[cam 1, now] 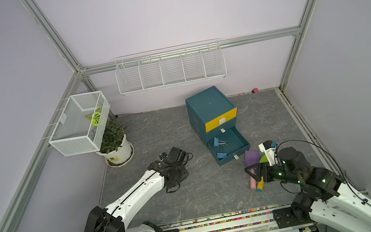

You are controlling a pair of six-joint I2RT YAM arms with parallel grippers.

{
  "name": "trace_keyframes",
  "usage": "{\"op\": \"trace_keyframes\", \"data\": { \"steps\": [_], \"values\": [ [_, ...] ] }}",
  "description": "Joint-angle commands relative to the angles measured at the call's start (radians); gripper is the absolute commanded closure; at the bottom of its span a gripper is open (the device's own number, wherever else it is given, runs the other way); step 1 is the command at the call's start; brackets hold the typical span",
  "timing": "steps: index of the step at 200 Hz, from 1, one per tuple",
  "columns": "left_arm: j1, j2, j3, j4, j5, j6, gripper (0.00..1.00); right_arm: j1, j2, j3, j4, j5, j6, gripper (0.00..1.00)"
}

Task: Put the binder clips in the drawer according to color
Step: Pick up the binder clip at the center of the board, then place the binder clip in the drawer.

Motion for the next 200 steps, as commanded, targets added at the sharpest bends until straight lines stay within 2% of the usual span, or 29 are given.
{"op": "trace_keyframes", "data": {
  "steps": [1, 47, 89, 169, 200],
  "values": [
    [-0.066, 0.076, 0.096, 0.081, 0.037, -0.056, 0.73, 0.005, -0.032, -0.006, -0.024, 0.030, 0.001, 0.24],
    [-0.195, 0.299, 0.333, 0.170, 0.062, -0.073, 0.73, 0.005, -0.073, 0.015, -0.089, 0.064, -0.004, 0.25],
    [-0.255, 0.451, 0.555, 0.149, 0.077, -0.043, 0.73, 0.005, -0.091, 0.014, -0.105, 0.076, 0.001, 0.25],
    [-0.255, 0.647, 0.718, 0.137, 0.098, 0.003, 0.72, 0.006, -0.096, 0.012, -0.114, 0.092, 0.011, 0.25],
    [-0.252, 0.681, 0.727, 0.128, 0.070, -0.006, 0.71, 0.006, -0.095, 0.015, -0.119, 0.097, 0.008, 0.25]
  ]
}}
